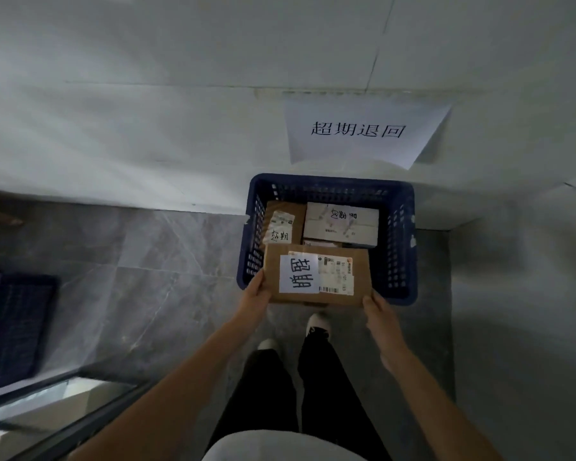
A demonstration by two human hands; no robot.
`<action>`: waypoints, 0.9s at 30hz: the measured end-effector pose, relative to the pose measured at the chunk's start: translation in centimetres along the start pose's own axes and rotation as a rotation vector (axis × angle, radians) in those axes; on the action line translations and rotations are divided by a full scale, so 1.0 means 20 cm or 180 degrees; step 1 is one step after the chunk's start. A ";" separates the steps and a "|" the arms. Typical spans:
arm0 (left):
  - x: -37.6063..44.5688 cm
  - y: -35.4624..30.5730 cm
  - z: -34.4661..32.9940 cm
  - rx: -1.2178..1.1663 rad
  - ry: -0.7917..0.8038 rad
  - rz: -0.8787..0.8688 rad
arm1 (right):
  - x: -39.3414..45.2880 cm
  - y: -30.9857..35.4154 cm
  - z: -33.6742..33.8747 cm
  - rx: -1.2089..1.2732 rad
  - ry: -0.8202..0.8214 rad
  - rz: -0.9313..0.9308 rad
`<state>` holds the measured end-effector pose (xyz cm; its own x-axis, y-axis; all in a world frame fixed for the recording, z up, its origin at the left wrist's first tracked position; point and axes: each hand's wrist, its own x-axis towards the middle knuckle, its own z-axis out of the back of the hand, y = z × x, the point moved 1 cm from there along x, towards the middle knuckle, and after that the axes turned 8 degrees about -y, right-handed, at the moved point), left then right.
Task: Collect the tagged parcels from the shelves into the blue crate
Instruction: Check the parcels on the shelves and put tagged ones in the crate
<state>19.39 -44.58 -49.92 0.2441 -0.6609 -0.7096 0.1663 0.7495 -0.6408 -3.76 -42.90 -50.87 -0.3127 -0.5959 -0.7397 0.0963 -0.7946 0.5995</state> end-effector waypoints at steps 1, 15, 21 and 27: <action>0.09 0.00 -0.03 -0.0017 -0.0014 0.0027 | 0.10 0.02 -0.02 0.0031 0.0056 -0.0091; 1.40 0.17 -0.25 0.0340 -0.0353 0.0011 | 1.34 -0.02 -0.60 0.0570 0.0413 -0.0419; 1.68 0.13 -0.24 0.0572 -0.0672 -0.0062 | 1.57 0.04 -0.77 0.0643 0.0448 -0.0286; 1.70 0.16 -0.30 0.0481 -0.0885 -0.0214 | 1.64 0.04 -0.83 0.0397 0.0374 -0.0280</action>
<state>22.40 -64.97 -77.91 0.4760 -0.6890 -0.5465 0.3259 0.7154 -0.6181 1.69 -65.05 -79.66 -0.2016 -0.5401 -0.8171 -0.0467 -0.8280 0.5588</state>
